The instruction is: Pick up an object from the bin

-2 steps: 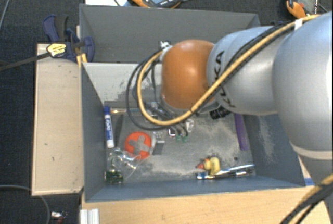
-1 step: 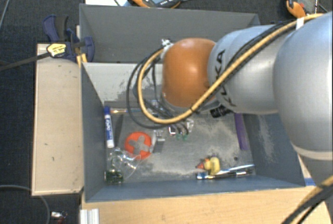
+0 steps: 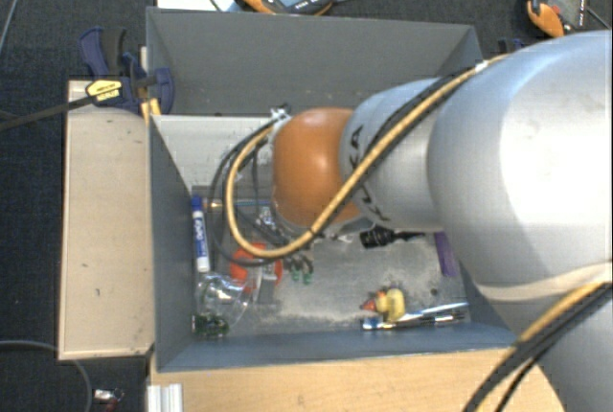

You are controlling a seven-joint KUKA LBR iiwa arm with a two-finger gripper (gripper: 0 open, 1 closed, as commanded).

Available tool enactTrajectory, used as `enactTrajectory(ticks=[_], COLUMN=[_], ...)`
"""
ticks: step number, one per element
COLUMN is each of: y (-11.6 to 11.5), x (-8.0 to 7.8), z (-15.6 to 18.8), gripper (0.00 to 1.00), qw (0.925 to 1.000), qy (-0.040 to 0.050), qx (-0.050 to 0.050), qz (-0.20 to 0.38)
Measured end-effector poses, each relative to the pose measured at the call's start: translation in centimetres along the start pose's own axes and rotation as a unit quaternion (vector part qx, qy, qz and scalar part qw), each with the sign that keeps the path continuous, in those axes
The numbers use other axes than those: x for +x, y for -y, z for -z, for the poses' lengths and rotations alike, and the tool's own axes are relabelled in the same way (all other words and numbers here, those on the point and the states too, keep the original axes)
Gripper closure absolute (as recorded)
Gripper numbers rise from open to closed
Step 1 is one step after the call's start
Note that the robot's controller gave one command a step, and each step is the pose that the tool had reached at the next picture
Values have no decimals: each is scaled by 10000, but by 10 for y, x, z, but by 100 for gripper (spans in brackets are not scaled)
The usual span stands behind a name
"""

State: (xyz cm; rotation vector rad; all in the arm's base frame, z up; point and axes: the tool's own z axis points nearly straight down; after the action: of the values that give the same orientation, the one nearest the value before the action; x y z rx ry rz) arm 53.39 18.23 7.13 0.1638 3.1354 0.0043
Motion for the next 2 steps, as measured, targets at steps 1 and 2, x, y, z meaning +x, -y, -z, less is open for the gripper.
enactTrajectory(ticks=[1,2], y=[5,1], x=[11,0], z=[59,3], gripper=[0,0], qw=[9981,10000], qy=[52,2], qx=[-16,-2], qz=[-620,-39])
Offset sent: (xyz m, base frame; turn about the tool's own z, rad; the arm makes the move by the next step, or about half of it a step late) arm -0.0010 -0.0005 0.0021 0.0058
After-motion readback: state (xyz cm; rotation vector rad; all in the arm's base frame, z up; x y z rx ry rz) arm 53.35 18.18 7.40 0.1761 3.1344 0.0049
